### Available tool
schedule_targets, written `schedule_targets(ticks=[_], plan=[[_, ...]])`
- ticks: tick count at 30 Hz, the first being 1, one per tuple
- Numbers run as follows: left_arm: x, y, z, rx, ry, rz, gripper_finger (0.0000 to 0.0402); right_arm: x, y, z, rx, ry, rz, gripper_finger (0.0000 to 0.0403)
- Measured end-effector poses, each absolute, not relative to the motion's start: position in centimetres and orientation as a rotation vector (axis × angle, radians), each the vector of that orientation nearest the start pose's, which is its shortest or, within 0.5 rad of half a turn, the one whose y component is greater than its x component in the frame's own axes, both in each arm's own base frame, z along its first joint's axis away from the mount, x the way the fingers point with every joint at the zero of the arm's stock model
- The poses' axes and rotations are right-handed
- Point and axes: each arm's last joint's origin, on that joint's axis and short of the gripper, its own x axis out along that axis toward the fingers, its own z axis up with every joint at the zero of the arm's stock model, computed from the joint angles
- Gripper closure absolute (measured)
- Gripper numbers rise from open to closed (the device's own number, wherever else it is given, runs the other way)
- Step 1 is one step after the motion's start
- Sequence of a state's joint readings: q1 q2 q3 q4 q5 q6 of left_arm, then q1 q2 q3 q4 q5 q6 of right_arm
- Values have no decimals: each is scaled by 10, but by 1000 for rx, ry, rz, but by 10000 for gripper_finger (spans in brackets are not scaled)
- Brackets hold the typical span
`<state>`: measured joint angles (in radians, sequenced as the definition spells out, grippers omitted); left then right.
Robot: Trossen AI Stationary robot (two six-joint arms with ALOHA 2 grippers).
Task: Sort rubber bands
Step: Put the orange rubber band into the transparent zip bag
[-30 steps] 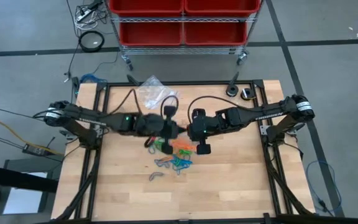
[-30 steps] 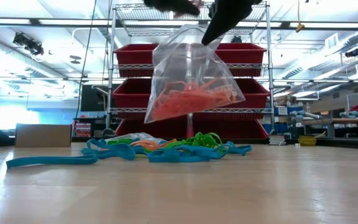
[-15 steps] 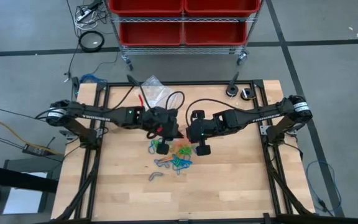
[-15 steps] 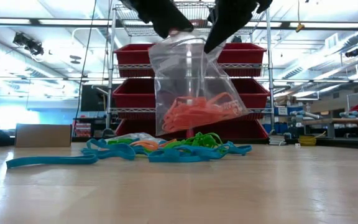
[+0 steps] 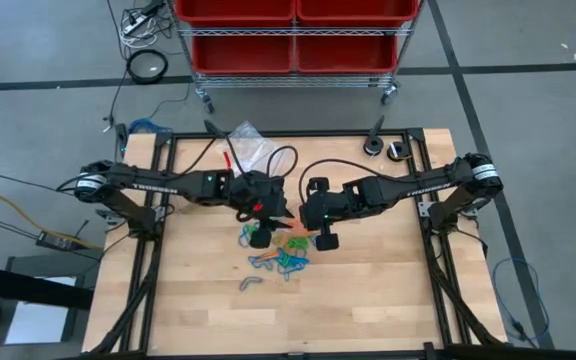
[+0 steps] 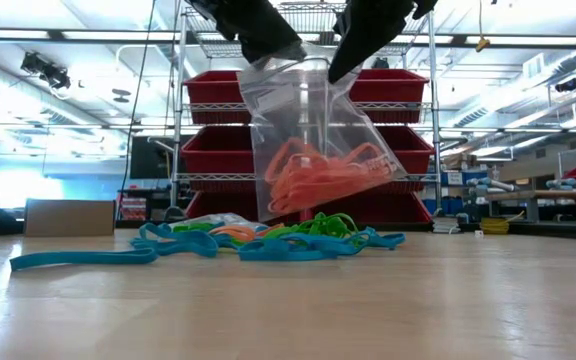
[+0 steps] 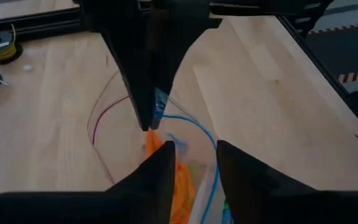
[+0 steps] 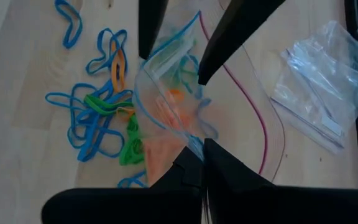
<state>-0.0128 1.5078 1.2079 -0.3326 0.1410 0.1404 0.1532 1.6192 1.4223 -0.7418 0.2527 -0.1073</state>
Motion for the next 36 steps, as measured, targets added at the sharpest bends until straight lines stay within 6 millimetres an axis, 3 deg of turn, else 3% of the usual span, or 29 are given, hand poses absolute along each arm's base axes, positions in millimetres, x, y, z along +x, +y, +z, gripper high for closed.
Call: schedule_targets(ticks=[8, 16, 20, 22, 25, 31, 36], plan=[[326, -9, 303, 103, 605, -193, 249, 337, 45, 300, -293, 938, -45, 403], [280, -15, 337, 194, 614, -129, 249, 336, 34, 299, -315, 970, -126, 403], [263, -26, 338, 187, 629, -133, 249, 338, 22, 300, -298, 963, -162, 403], [262, -33, 326, 182, 661, -156, 249, 339, 16, 301, -287, 947, -181, 403], [260, -44, 292, 167, 738, -185, 249, 343, 9, 304, -265, 899, -205, 403], [264, -55, 213, 70, 588, -239, 249, 350, -5, 310, -195, 818, -225, 403], [259, -48, 167, -17, 536, -203, 249, 350, -15, 314, -152, 779, -242, 403]])
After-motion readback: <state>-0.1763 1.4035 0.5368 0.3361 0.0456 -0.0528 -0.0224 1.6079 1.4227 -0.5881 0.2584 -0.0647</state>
